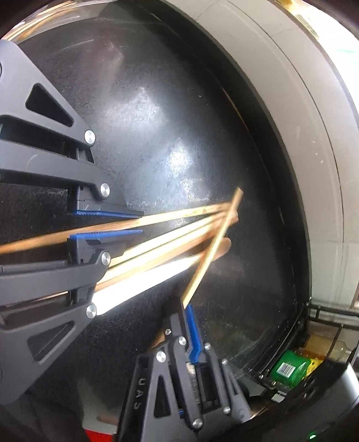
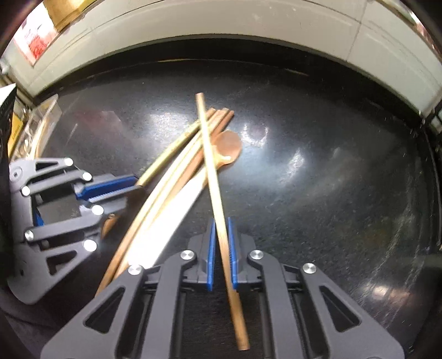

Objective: Organize utensils
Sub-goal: 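Close the left tool on a chopstick while the right tool grasps another chopstick, then lift and carry both chopsticks over the clear tray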

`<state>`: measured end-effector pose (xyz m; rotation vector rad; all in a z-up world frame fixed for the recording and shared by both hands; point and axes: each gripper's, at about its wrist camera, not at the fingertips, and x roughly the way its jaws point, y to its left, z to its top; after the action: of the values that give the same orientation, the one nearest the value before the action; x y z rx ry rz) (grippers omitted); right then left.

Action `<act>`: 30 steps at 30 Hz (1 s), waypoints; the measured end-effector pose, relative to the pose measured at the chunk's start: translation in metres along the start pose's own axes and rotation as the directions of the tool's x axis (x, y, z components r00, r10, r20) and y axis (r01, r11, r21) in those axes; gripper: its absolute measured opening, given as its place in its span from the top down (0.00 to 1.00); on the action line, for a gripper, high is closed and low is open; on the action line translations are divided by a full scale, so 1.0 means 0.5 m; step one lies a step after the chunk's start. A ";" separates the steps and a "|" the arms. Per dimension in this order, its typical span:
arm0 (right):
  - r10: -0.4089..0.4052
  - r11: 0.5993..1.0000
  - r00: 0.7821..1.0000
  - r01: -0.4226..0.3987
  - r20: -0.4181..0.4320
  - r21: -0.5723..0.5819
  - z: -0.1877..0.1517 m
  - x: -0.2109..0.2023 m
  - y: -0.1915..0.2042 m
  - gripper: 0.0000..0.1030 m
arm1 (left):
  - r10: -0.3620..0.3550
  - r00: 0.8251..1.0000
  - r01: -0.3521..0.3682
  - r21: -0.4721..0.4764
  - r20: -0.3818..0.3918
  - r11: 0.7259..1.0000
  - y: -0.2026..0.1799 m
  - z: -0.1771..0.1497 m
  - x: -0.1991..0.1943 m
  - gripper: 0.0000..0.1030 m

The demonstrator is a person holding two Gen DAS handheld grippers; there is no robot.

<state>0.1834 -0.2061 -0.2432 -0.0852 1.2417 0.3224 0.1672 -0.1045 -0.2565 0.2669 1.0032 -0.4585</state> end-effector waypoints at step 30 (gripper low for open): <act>-0.033 0.997 0.953 0.012 0.300 0.072 -0.158 -0.332 0.062 0.93 | 0.199 0.966 -0.152 -0.256 0.167 0.955 -0.005 -0.062 -0.365 0.94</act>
<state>0.0552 -0.2275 -0.1099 0.0099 0.9466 0.2612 0.0596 -0.0489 -0.1162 0.0901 0.8283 -0.1915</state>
